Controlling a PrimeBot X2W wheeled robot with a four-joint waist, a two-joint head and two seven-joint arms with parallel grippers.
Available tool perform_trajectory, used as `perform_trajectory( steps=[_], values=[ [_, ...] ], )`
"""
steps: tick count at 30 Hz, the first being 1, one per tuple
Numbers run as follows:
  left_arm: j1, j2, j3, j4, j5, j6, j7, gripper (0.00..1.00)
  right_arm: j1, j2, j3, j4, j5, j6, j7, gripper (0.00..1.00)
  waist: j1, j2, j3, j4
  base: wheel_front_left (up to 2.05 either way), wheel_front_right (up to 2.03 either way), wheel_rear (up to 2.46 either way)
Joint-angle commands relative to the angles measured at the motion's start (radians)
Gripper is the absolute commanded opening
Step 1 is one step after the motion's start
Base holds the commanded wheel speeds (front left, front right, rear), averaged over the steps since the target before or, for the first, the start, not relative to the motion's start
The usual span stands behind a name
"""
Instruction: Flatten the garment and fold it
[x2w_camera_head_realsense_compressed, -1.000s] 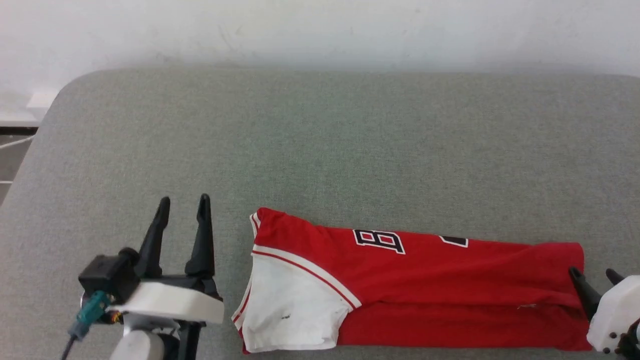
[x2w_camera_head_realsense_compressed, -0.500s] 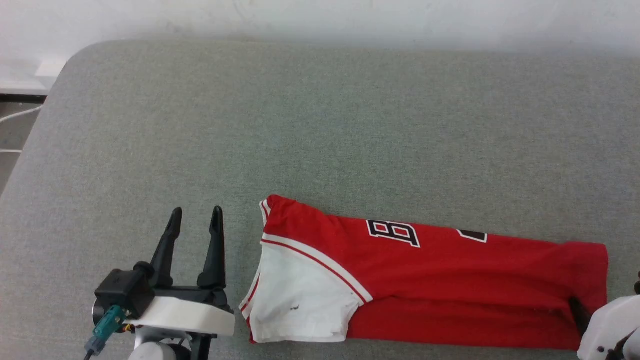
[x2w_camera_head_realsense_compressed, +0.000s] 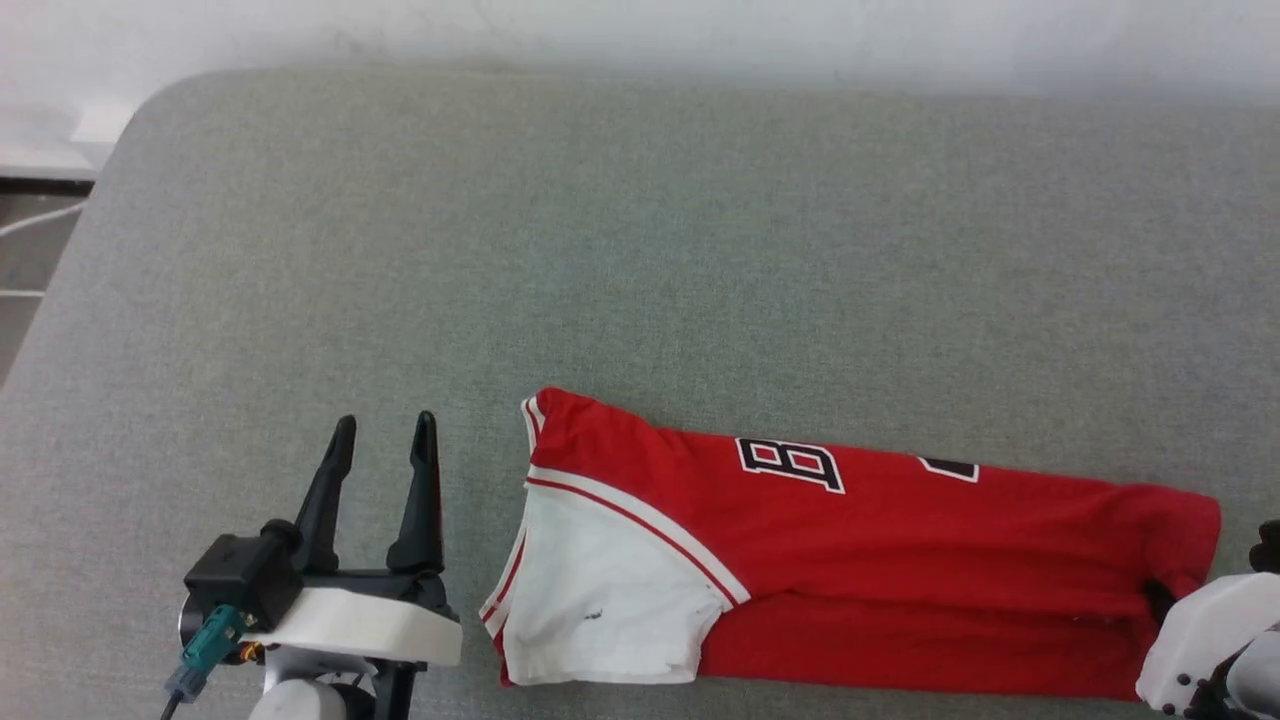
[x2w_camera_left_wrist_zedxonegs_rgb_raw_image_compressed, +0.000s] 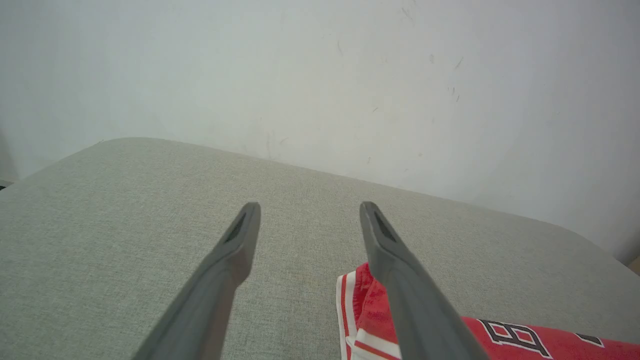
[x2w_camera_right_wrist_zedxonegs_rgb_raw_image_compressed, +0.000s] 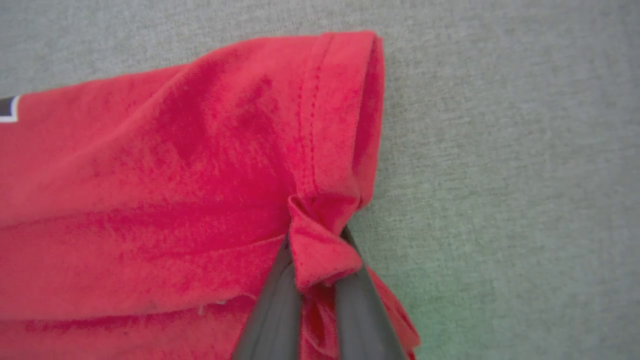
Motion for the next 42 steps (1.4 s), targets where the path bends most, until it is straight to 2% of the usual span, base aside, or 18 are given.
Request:
perform_trajectory(
  steps=[1, 8, 12, 17, 23, 32, 38, 42],
  values=[
    [0.000, -0.005, 0.006, 0.004, 0.008, -0.009, -0.005, 1.00, 0.017, 0.021, 0.014, 0.041, -0.001, 0.002, 0.003, 0.00, -0.0001, 0.0000, -0.020, -0.011, 0.00, 0.00, 0.00],
    [0.008, -0.007, 0.004, 0.012, 0.003, -0.013, -0.005, 1.00, -0.014, -0.053, -0.088, 0.014, -0.039, 0.002, -0.071, 0.00, -0.0001, 0.0000, -0.049, -0.026, 0.00, 0.00, 0.00],
    [0.010, -0.008, -0.003, 0.021, -0.003, -0.014, -0.005, 1.00, -0.016, -0.082, -0.145, -0.003, -0.085, 0.002, -0.068, 0.00, -0.0001, 0.0000, -0.054, -0.029, 0.00, 0.00, 0.00],
    [0.015, -0.008, -0.006, 0.027, -0.015, -0.015, -0.005, 1.00, 0.008, -0.094, -0.148, -0.037, -0.070, 0.002, -0.052, 0.00, -0.0001, 0.0000, -0.064, -0.031, 0.00, 0.00, 0.00],
    [0.023, -0.008, -0.009, 0.039, -0.025, -0.015, -0.005, 1.00, 0.078, -0.087, -0.075, -0.183, -0.016, 0.002, -0.003, 0.00, -0.0001, 0.0000, -0.092, -0.030, 0.00, 0.00, 0.00],
    [0.048, -0.008, -0.017, 0.045, -0.027, -0.016, -0.005, 1.00, 0.202, -0.078, 0.112, -0.422, 0.071, 0.002, 0.137, 0.00, -0.0001, 0.0000, -0.141, -0.005, 0.00, 0.00, 0.00],
    [0.056, -0.008, -0.025, 0.046, -0.025, -0.016, -0.005, 1.00, 0.205, -0.027, 0.271, -0.536, 0.171, 0.002, 0.195, 0.00, -0.0001, 0.0000, -0.157, 0.035, 0.00, 0.00, 0.00],
    [0.056, -0.008, -0.031, 0.049, -0.018, -0.016, -0.005, 1.00, 0.171, 0.021, 0.358, -0.546, 0.221, 0.002, 0.203, 0.00, -0.0001, 0.0000, -0.161, 0.069, 0.00, 0.00, 0.00]
  ],
)
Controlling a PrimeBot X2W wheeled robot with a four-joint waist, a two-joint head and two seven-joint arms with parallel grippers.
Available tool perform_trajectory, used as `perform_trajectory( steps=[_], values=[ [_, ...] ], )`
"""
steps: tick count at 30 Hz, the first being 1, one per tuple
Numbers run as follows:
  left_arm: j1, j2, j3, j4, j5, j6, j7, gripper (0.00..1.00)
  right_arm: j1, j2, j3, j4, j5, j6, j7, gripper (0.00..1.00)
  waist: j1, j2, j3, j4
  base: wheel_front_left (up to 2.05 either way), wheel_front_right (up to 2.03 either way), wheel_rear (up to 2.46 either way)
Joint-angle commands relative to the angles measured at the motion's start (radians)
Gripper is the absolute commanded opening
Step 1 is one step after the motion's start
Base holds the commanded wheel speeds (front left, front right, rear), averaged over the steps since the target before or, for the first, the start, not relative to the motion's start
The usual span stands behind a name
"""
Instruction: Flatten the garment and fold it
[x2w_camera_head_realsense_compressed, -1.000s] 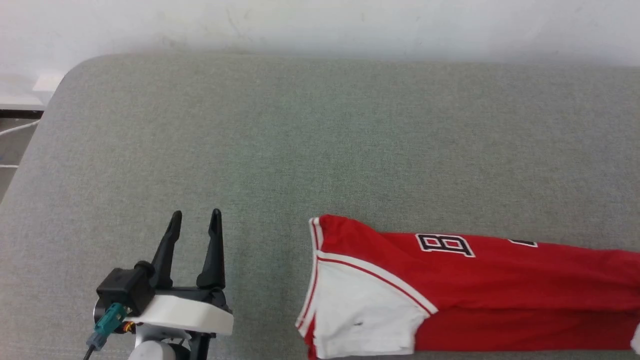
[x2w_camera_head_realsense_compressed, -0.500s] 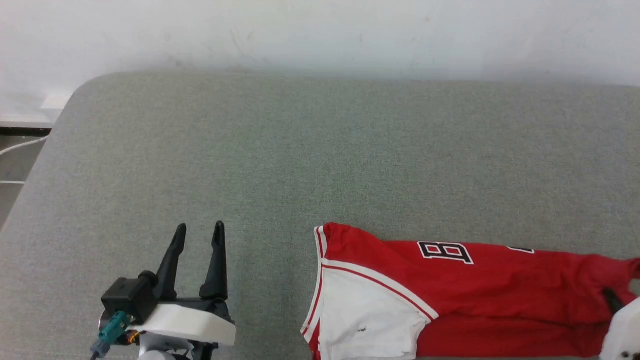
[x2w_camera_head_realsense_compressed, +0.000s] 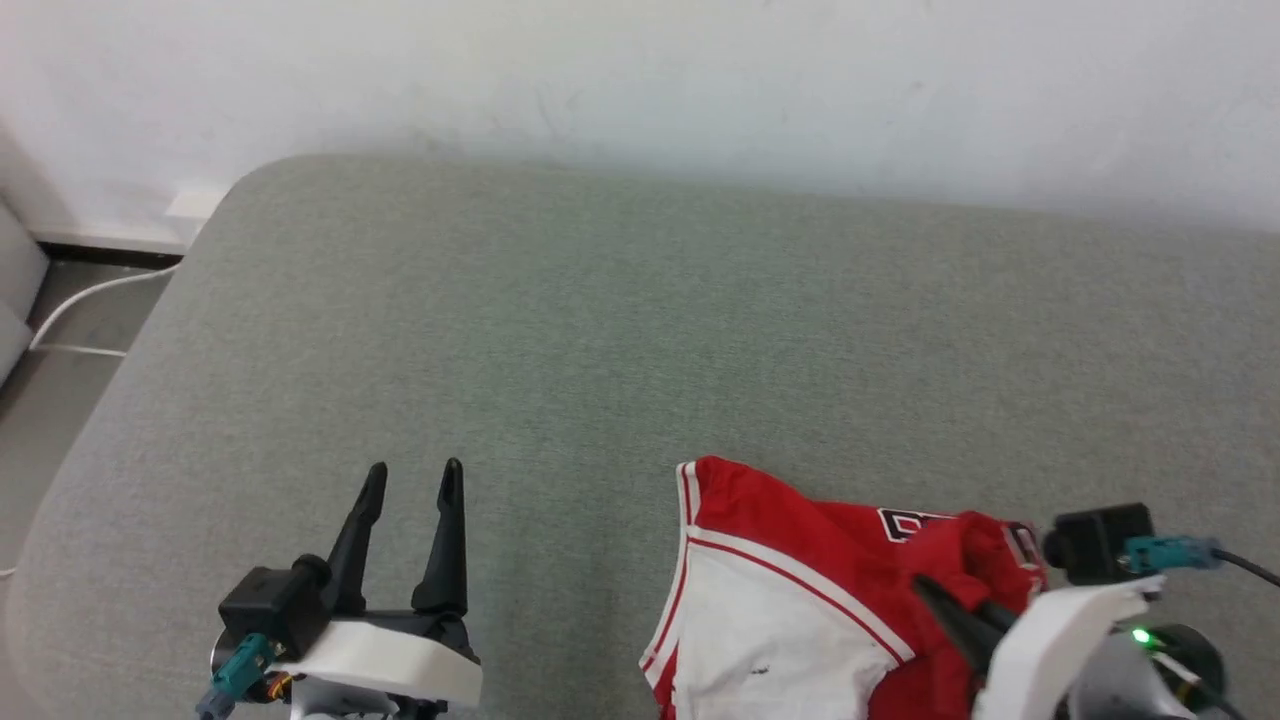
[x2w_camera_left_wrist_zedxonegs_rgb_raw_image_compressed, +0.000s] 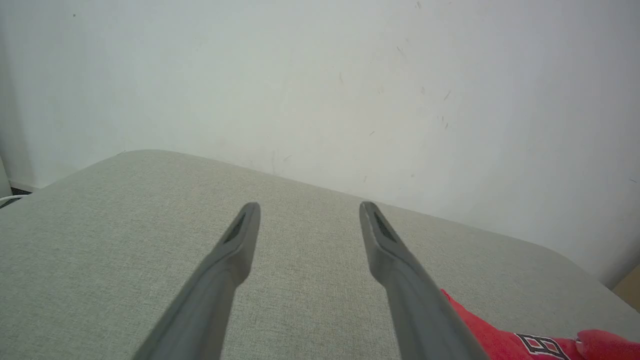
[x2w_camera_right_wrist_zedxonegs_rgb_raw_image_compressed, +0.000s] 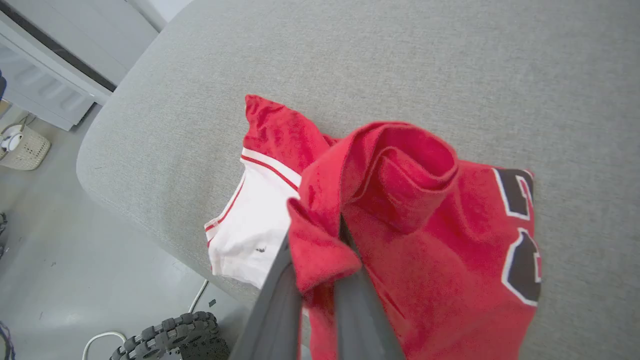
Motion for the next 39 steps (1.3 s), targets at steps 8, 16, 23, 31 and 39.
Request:
perform_trajectory(
  steps=[8, 16, 23, 31, 39],
  values=[
    [0.007, -0.002, -0.023, 0.007, 0.025, -0.008, -0.005, 1.00, -0.129, 0.053, 0.117, 0.156, -0.014, -0.002, -0.044, 0.00, 0.0001, 0.0000, 0.004, 0.092, 0.00, 0.00, 0.00],
    [-0.007, -0.002, -0.049, 0.012, 0.021, -0.008, -0.005, 1.00, -0.212, 0.066, 0.162, 0.373, -0.061, -0.002, -0.154, 0.00, 0.0001, 0.0000, 0.021, 0.156, 0.00, 0.00, 0.00],
    [-0.013, -0.002, -0.067, 0.025, 0.016, -0.008, -0.005, 1.00, -0.266, 0.069, 0.243, 0.481, -0.024, -0.002, -0.225, 1.00, 0.0001, 0.0000, 0.026, 0.180, 0.00, 0.00, 0.00],
    [-0.017, -0.002, -0.078, 0.030, 0.028, -0.008, -0.005, 1.00, -0.326, 0.059, 0.295, 0.476, 0.015, -0.002, -0.279, 1.00, 0.0001, 0.0000, 0.007, 0.142, 0.00, 0.00, 0.00],
    [0.000, -0.002, -0.038, 0.010, 0.018, -0.007, -0.005, 1.00, -0.430, -0.120, 0.292, 0.417, -0.161, -0.002, -0.436, 1.00, 0.0001, 0.0000, -0.013, 0.048, 0.00, 0.00, 0.00]
  ],
)
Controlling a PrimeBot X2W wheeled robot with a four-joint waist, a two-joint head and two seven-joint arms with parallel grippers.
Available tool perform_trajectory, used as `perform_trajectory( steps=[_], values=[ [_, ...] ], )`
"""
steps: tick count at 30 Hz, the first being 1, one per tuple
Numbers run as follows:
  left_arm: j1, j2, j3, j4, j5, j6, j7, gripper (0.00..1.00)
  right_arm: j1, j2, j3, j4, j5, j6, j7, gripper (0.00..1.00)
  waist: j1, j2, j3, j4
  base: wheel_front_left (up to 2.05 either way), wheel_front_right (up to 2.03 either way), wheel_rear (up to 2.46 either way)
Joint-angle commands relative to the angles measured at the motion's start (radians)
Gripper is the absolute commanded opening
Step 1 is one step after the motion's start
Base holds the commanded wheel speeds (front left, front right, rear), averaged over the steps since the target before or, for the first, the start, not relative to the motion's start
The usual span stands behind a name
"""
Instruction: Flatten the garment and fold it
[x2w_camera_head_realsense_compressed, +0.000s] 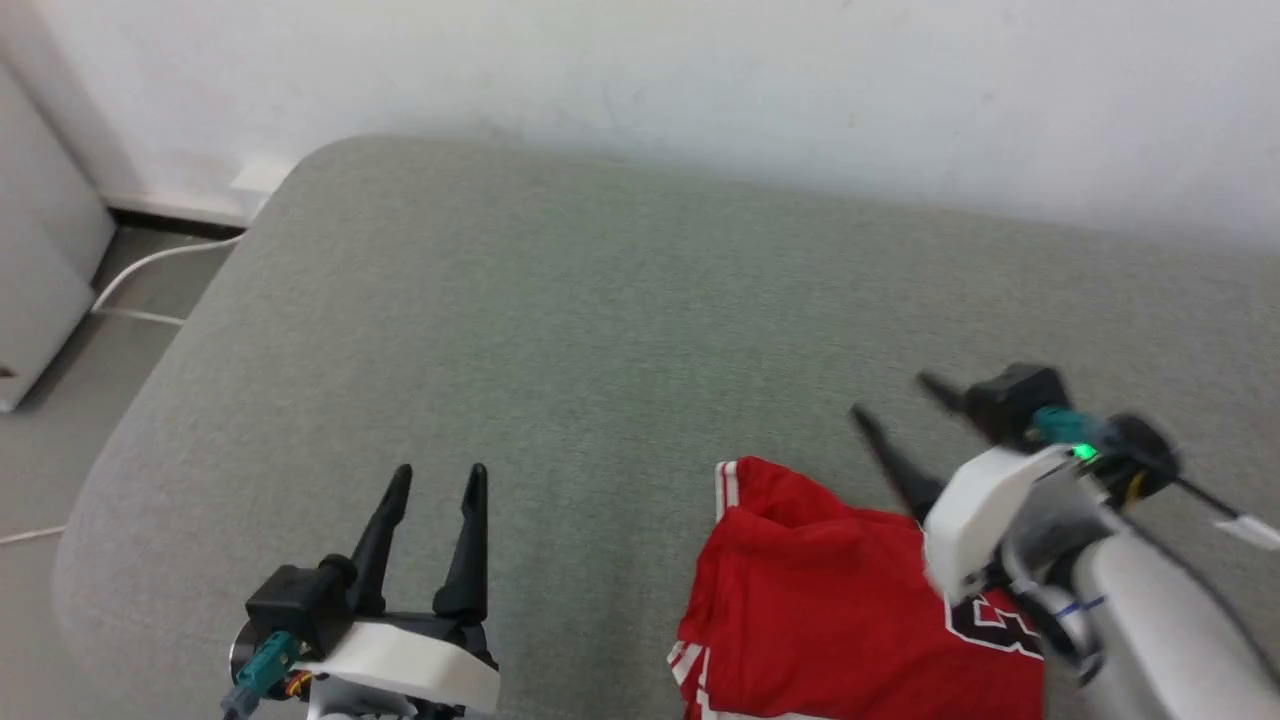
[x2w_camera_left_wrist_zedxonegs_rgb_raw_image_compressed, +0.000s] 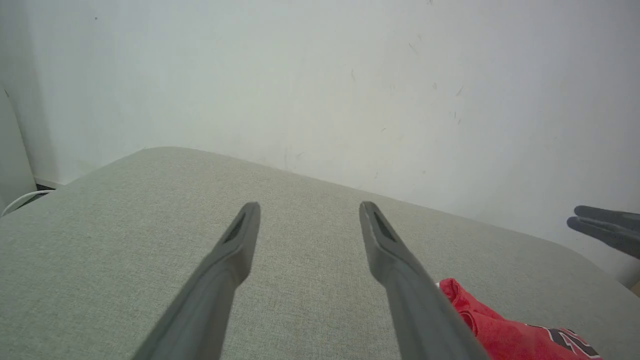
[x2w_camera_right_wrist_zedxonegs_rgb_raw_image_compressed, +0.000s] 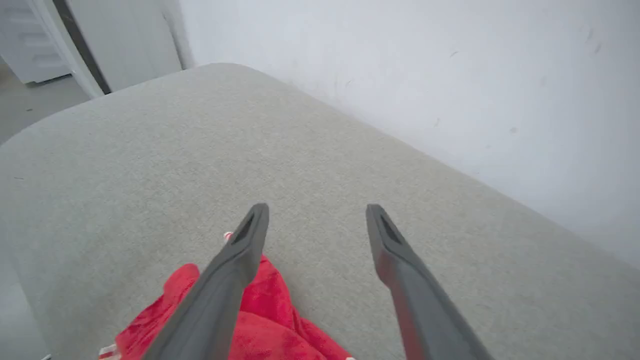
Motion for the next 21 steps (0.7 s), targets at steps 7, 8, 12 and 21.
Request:
perform_trajectory(
  steps=[7, 8, 12, 21],
  values=[
    [0.015, -0.001, 0.033, -0.038, 0.005, -0.006, -0.005, 1.00, -0.038, -0.107, -0.141, -0.048, -0.132, -0.001, -0.181, 1.00, 0.0000, 0.0000, -0.007, -0.122, 0.00, 0.00, 0.00],
    [0.014, -0.001, 0.037, -0.045, 0.006, -0.006, -0.005, 1.00, -0.032, -0.111, -0.170, -0.059, -0.144, -0.001, -0.203, 1.00, 0.0000, 0.0000, -0.005, -0.133, 0.00, 0.00, 0.00],
    [0.012, -0.001, 0.045, -0.070, 0.009, -0.006, -0.005, 1.00, 0.023, -0.095, -0.287, -0.123, -0.170, -0.001, -0.272, 1.00, 0.0000, 0.0000, 0.001, -0.171, 0.00, 0.00, 0.00],
    [0.012, -0.001, 0.037, -0.089, 0.033, -0.006, -0.005, 1.00, 0.228, 0.033, -0.445, -0.310, -0.181, -0.001, -0.352, 1.00, 0.0000, 0.0000, 0.014, -0.207, 0.00, 0.00, 0.00]
  ],
)
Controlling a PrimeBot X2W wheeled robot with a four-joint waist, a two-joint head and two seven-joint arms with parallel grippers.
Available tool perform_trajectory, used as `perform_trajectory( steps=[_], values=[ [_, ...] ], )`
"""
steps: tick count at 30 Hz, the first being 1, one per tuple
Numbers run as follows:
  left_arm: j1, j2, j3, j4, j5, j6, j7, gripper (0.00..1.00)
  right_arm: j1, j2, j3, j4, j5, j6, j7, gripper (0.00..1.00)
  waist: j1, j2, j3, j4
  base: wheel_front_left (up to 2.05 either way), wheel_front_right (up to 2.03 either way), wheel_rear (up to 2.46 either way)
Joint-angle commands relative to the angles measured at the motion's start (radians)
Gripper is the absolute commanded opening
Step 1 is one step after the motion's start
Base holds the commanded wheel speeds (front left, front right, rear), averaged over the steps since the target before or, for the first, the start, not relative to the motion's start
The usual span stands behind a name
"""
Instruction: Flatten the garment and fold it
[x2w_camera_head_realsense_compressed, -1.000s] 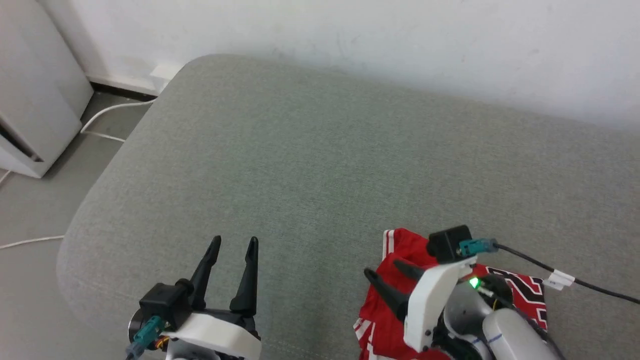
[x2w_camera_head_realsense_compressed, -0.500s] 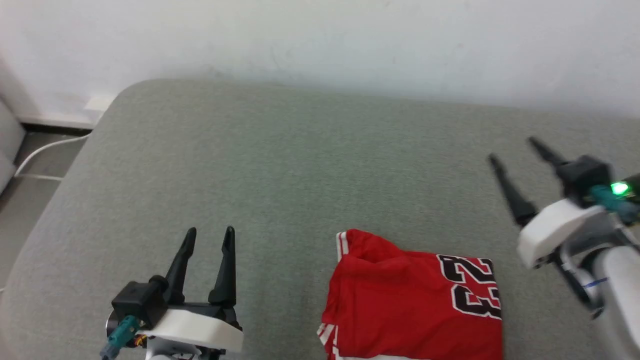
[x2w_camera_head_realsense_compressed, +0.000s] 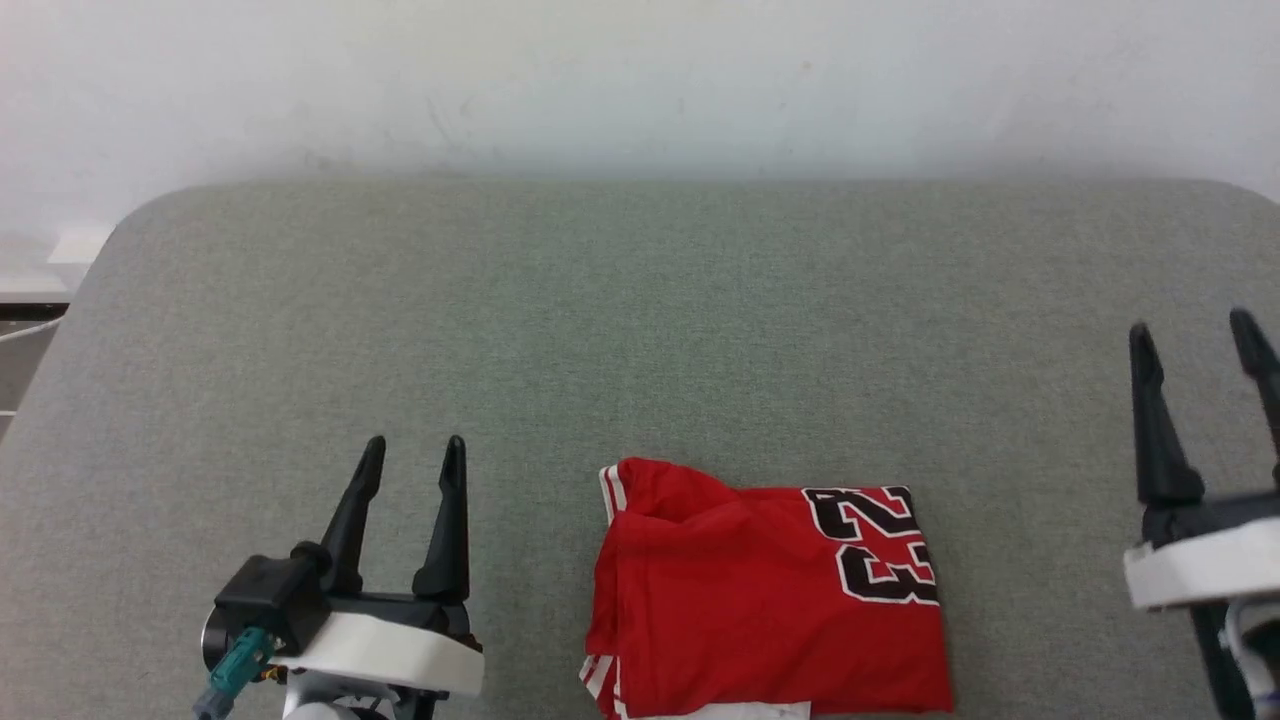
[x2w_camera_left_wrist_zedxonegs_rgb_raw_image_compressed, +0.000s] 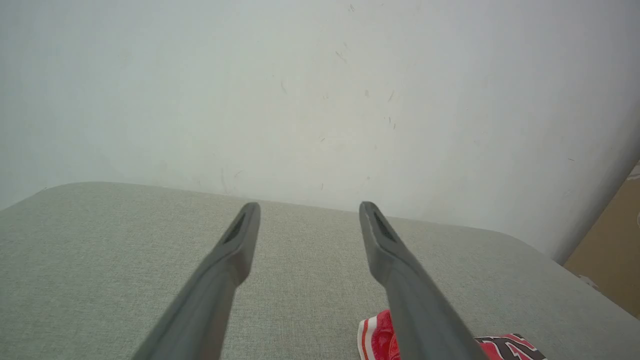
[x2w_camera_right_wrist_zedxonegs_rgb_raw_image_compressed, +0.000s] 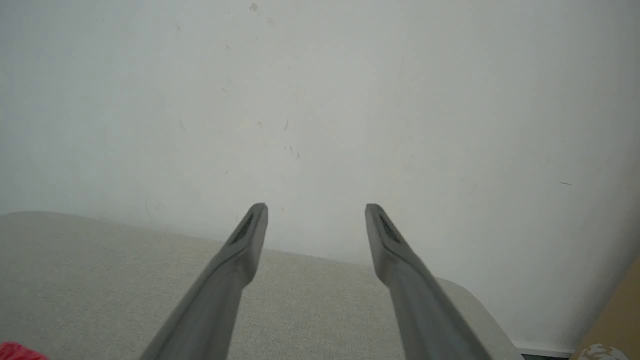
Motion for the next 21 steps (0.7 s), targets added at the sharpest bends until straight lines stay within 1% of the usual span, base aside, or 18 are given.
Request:
perform_trajectory(
  steps=[1, 4, 8, 12, 14, 17, 21],
  values=[
    [0.009, -0.001, -0.003, -0.003, 0.009, -0.007, -0.005, 1.00, 0.027, 0.021, -0.003, -0.017, -0.002, -0.001, -0.011, 1.00, 0.0000, -0.0001, 0.003, -0.004, 0.00, 0.00, 0.00],
    [0.015, -0.001, -0.007, -0.005, 0.013, -0.007, -0.005, 1.00, 0.087, 0.063, -0.004, -0.046, -0.002, -0.001, -0.030, 1.00, 0.0000, -0.0001, 0.006, -0.005, 0.00, 0.00, 0.00],
    [0.021, -0.001, -0.012, -0.010, 0.021, -0.007, -0.005, 1.00, 0.134, 0.093, -0.003, -0.048, -0.008, -0.001, -0.042, 1.00, 0.0000, -0.0001, 0.013, -0.005, 0.00, 0.00, 0.00],
    [0.019, -0.001, -0.013, -0.013, 0.021, -0.007, -0.005, 1.00, 0.149, 0.101, 0.002, -0.046, -0.001, -0.001, -0.024, 1.00, 0.0000, -0.0001, 0.024, -0.004, 0.00, 0.00, 0.00],
    [0.015, -0.001, -0.016, -0.012, 0.022, -0.007, -0.005, 1.00, 0.154, 0.092, 0.011, -0.027, 0.028, -0.001, 0.024, 1.00, 0.0000, -0.0001, 0.032, -0.001, 0.00, 0.00, 0.00],
    [0.005, -0.001, -0.024, -0.004, 0.027, -0.007, -0.005, 1.00, 0.163, 0.066, 0.039, 0.001, 0.089, -0.001, 0.152, 1.00, 0.0000, -0.0001, 0.052, 0.006, 0.00, 0.00, 0.00],
    [-0.010, -0.001, -0.034, 0.012, 0.030, -0.007, -0.005, 1.00, 0.162, 0.009, 0.102, 0.054, 0.245, -0.001, 0.344, 1.00, 0.0000, -0.0001, 0.088, 0.020, 0.00, 0.00, 0.00]
  ],
)
